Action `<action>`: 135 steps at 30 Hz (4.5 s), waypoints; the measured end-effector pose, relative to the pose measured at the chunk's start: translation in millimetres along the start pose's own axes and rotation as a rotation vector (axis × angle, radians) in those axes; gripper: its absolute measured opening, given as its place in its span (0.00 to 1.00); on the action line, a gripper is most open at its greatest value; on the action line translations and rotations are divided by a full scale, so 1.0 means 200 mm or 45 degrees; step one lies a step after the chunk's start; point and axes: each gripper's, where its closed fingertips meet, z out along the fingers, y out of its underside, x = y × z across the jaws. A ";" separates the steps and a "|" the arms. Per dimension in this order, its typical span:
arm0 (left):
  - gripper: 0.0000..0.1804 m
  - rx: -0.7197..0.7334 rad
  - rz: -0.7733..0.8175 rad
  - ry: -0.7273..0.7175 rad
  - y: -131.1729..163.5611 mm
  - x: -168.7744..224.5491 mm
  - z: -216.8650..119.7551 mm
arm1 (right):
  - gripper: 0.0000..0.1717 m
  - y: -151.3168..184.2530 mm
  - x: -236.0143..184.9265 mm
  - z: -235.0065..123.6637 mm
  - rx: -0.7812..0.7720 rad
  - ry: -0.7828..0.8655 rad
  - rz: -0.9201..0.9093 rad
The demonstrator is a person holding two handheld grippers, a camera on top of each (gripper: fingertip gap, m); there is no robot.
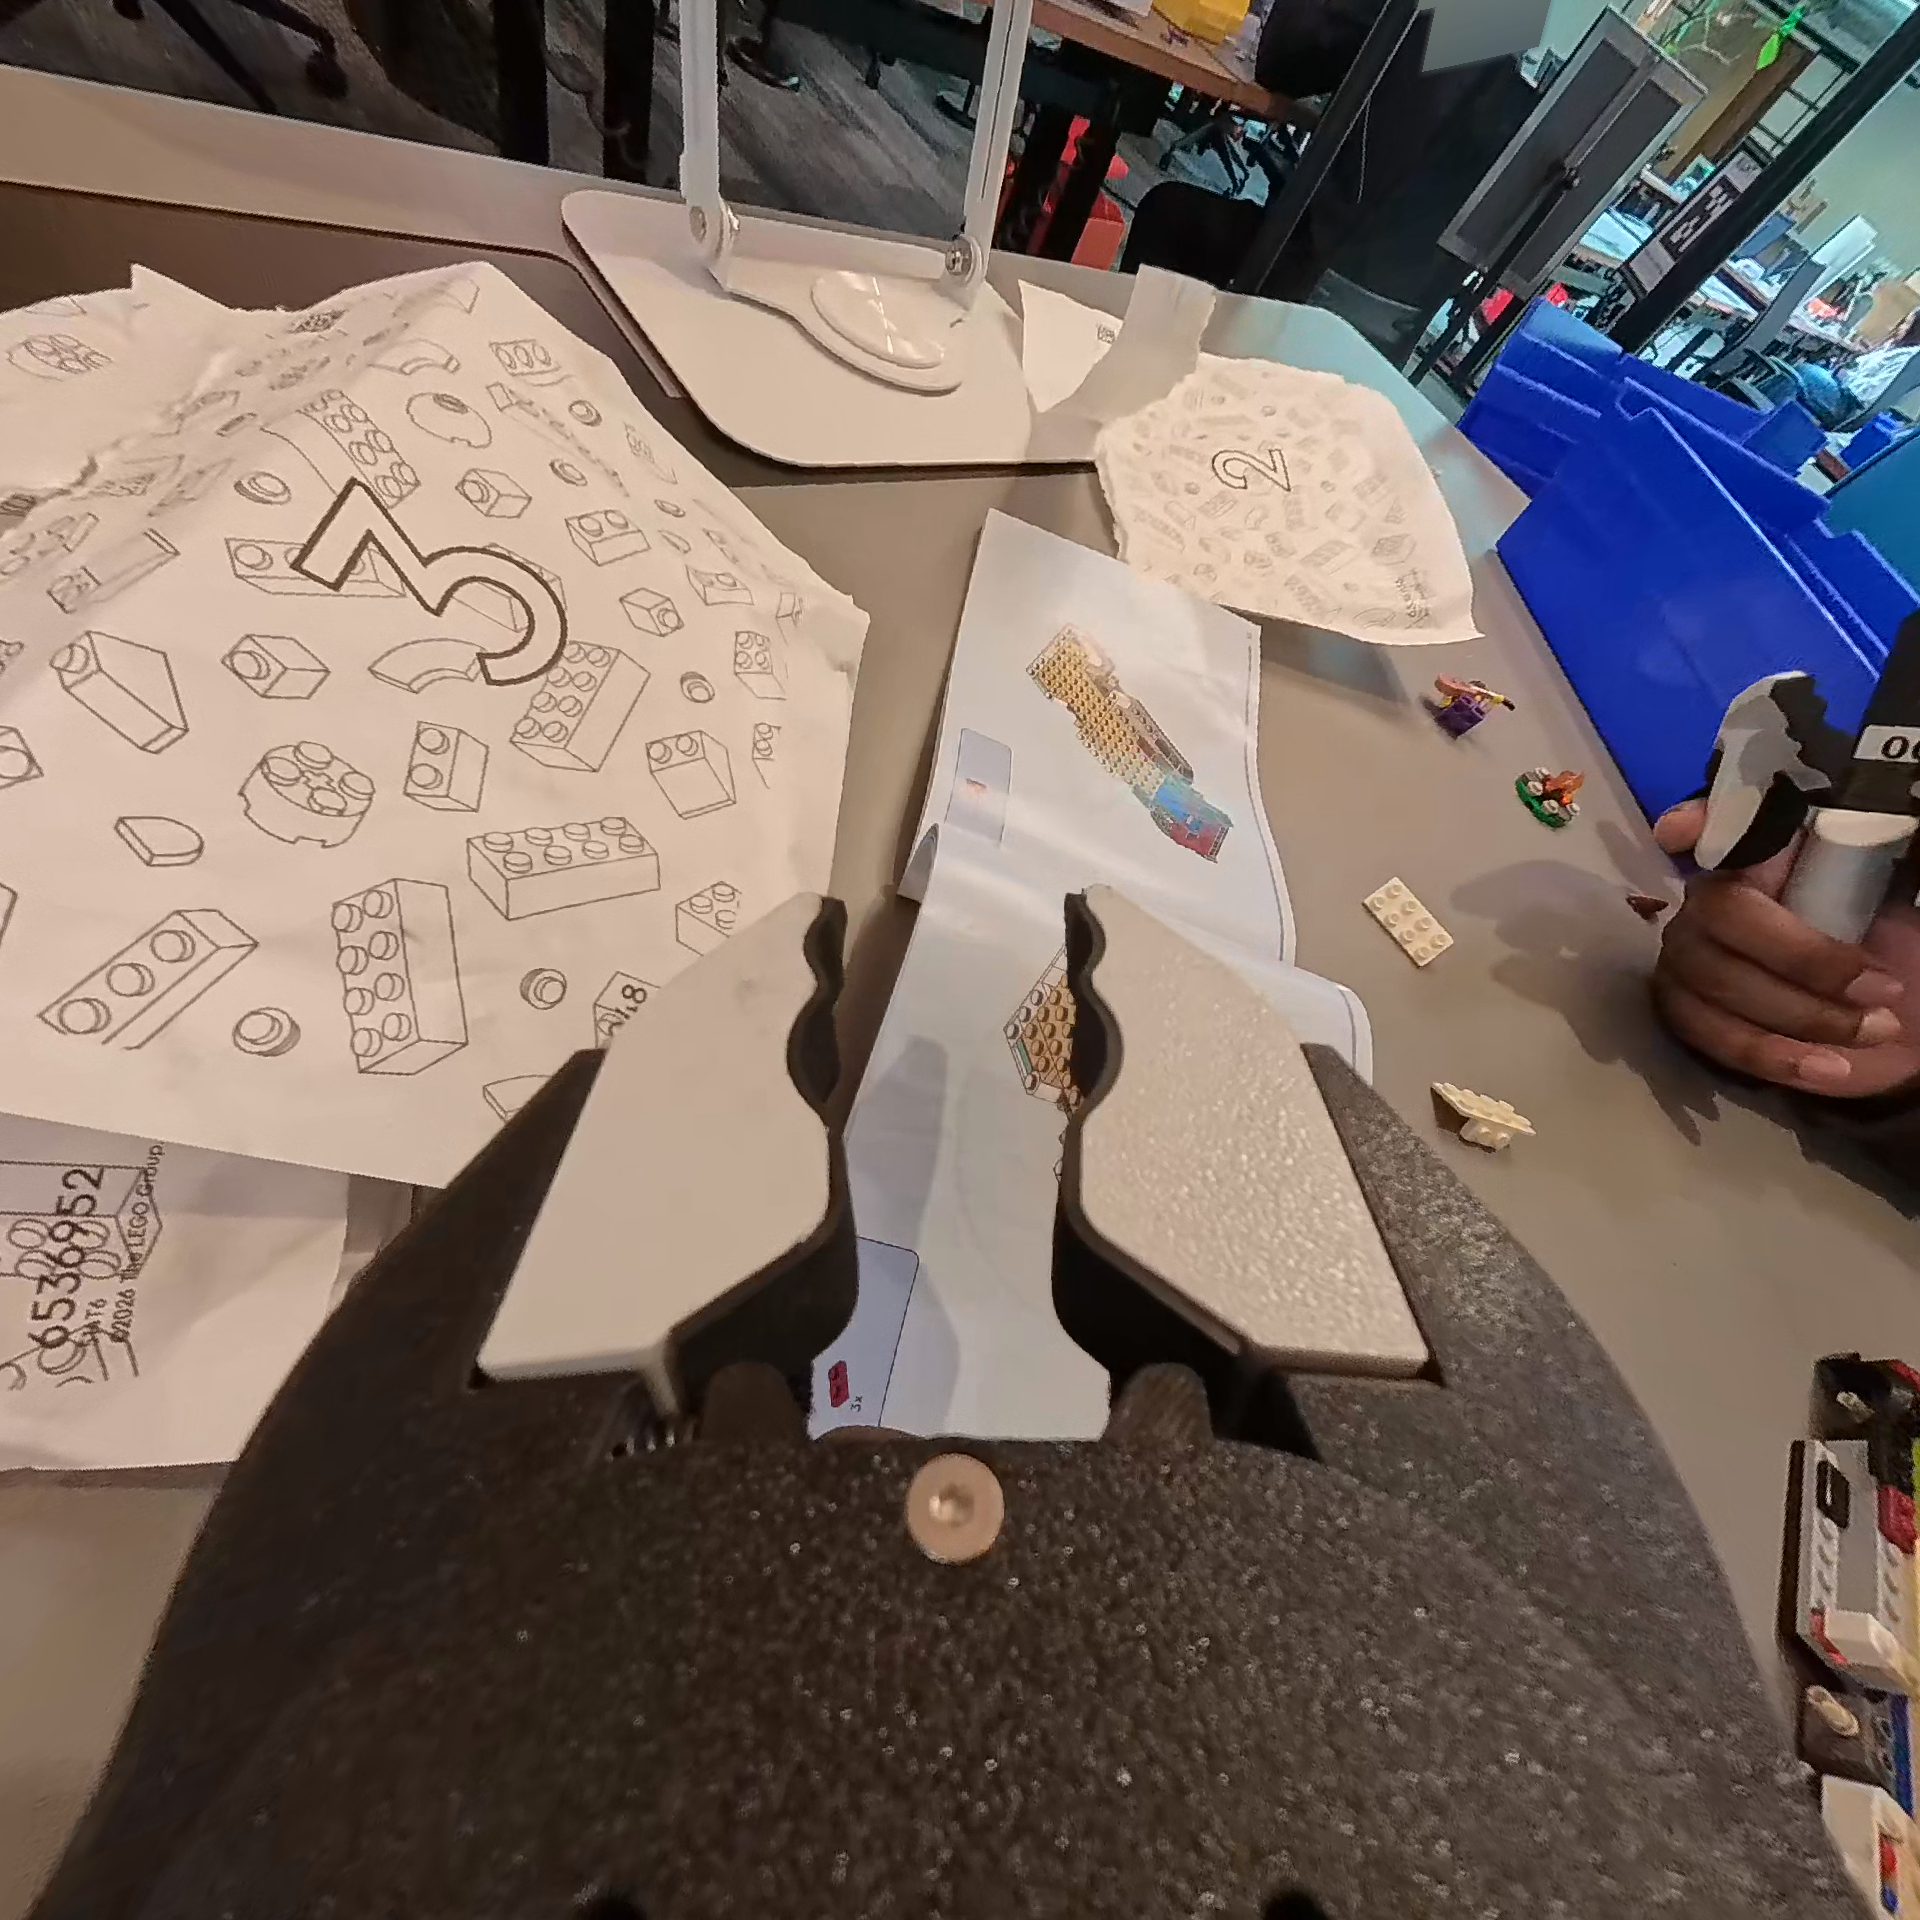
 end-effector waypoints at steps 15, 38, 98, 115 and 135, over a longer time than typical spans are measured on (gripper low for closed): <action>0.23 -0.130 0.020 0.012 0.08 0.00 0.01 | 0.14 0.06 0.09 0.01 -0.136 0.098 0.158; 0.23 -0.133 0.008 -0.032 0.08 -0.04 -0.02 | 0.13 0.18 0.11 0.06 -0.363 0.223 -0.061; 0.23 -0.177 0.044 -0.129 0.10 -0.20 -0.12 | 0.18 0.52 -0.20 0.63 -0.591 -0.315 -1.022; 0.23 -0.219 0.046 -0.120 0.14 -0.20 -0.08 | 0.26 -0.33 -1.72 0.21 0.608 -1.250 -0.784; 0.23 -0.198 0.047 -0.100 0.13 -0.18 -0.08 | 0.23 -0.30 -1.74 0.16 0.639 -1.312 -0.796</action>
